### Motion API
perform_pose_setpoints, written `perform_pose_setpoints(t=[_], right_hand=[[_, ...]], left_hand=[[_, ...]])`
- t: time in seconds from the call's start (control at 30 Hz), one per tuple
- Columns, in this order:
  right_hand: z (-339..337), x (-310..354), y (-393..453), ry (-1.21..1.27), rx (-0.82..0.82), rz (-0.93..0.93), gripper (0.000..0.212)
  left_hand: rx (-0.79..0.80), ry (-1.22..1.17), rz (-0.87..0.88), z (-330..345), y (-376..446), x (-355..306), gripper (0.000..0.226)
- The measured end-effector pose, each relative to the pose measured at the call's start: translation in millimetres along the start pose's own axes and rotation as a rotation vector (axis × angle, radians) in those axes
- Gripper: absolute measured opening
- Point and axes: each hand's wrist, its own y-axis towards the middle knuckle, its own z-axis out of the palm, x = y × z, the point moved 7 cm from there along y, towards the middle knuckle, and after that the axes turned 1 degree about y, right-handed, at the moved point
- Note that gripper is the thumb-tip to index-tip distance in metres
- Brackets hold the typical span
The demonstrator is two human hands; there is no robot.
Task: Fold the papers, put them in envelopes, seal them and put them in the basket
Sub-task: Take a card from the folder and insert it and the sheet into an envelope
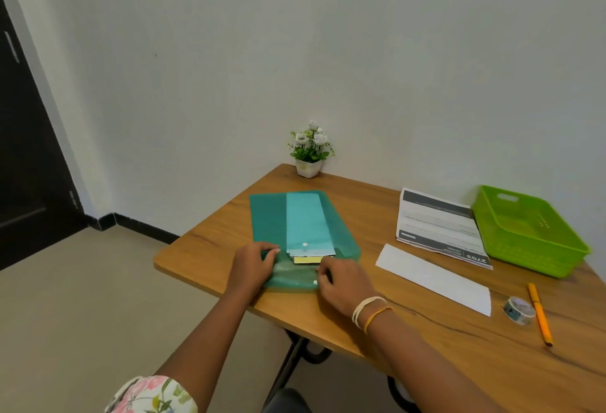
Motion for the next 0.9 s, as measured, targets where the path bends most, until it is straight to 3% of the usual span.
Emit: perform_pose_setpoints(t=[0.2,0.37,0.57,0.67,0.77,0.9], right_hand=[[5.1,13.0,27.5,-0.238,0.025,-0.024,0.026],[15.9,24.7,50.7,-0.39,0.089,-0.025,0.033],[28.5,34.6,55.8,-0.497,0.102,-0.031,0.026],[23.1,40.5,51.1,-0.482,-0.033,-0.101,0.013],[19.1,40.7,44.2,-0.478,-0.148,-0.158,0.024],[4.5,39.7,29.1,-0.224,-0.272,-0.183,0.011]], left_hand=[[-0.265,-0.252,-0.186,-8.4,2.5,8.0,0.02],[-0.259,-0.323,-0.16,-4.3,1.0,9.4,0.017],[-0.221,-0.312,-0.102,-2.4,-1.1,5.5,0.016],[-0.215,-0.303,-0.096,-2.1,-2.4,4.1,0.016],[-0.185,-0.261,-0.107,-0.1,-2.3,5.2,0.014],[-0.159,-0.225,-0.102,2.1,-2.1,3.5,0.014]])
